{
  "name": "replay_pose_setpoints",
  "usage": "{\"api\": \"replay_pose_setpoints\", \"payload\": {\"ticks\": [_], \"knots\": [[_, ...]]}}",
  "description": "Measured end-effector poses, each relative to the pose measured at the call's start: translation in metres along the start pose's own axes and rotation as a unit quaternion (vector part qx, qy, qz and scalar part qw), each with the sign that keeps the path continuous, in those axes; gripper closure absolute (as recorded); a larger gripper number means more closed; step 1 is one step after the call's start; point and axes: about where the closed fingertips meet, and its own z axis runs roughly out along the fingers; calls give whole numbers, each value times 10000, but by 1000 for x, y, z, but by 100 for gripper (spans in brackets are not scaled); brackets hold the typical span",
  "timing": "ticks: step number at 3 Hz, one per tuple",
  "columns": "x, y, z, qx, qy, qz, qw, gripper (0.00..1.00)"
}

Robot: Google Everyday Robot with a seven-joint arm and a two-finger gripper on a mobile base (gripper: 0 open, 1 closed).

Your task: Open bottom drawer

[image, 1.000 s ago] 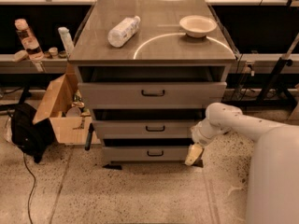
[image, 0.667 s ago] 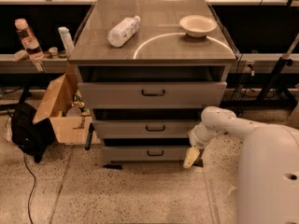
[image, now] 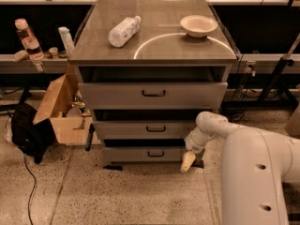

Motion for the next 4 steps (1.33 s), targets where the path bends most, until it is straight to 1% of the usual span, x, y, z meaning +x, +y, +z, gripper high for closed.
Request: {"api": "replay_pose_setpoints", "payload": {"ticks": [1,2,3,4], "knots": [[-1,-20,33,-97,27,126,9999,0],[0,-20,34,-91,19,129,9999,0],[11,-32,56,-68,60,251,9996,0],[17,-42,71,2,103,293,9995,0]]}}
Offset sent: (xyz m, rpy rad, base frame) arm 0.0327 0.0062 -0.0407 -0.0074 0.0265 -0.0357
